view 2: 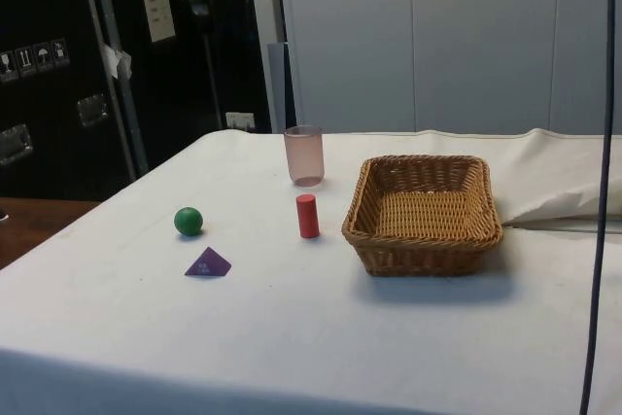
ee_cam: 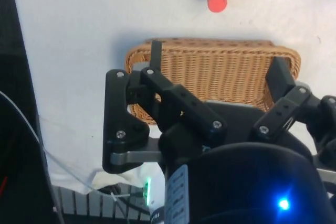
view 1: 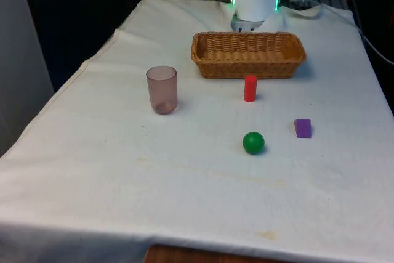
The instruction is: Pick up the triangular block and place it into the basket.
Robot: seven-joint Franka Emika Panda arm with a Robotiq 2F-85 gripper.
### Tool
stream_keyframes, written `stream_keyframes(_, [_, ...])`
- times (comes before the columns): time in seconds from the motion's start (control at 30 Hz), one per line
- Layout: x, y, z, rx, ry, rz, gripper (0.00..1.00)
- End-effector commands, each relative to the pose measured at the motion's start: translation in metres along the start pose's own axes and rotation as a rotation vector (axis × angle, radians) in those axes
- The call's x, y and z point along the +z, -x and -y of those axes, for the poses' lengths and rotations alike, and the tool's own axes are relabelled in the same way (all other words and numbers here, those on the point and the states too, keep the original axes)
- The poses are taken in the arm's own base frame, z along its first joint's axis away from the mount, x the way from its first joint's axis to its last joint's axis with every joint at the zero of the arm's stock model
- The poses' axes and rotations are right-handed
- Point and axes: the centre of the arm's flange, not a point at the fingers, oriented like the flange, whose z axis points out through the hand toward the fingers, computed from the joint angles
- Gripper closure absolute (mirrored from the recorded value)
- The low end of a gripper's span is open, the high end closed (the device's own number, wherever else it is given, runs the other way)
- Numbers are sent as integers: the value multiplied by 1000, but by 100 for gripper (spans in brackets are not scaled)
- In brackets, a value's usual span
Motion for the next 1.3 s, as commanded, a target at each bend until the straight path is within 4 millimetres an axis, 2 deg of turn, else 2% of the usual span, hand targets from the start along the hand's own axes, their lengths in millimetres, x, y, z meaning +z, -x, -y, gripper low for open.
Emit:
stream_keyframes(0.0, [1,1,4,5,-1,-17,0])
stream_keyframes(0.23, [17,2,16,13,-5,-37,0])
stream_keyframes(0.27, [15,3,13,8,-5,-25,0])
stream_keyframes(0.47, [33,-1,32,20,-7,-55,0])
stream_keyframes(1.27, [71,-17,72,46,-31,-126,0])
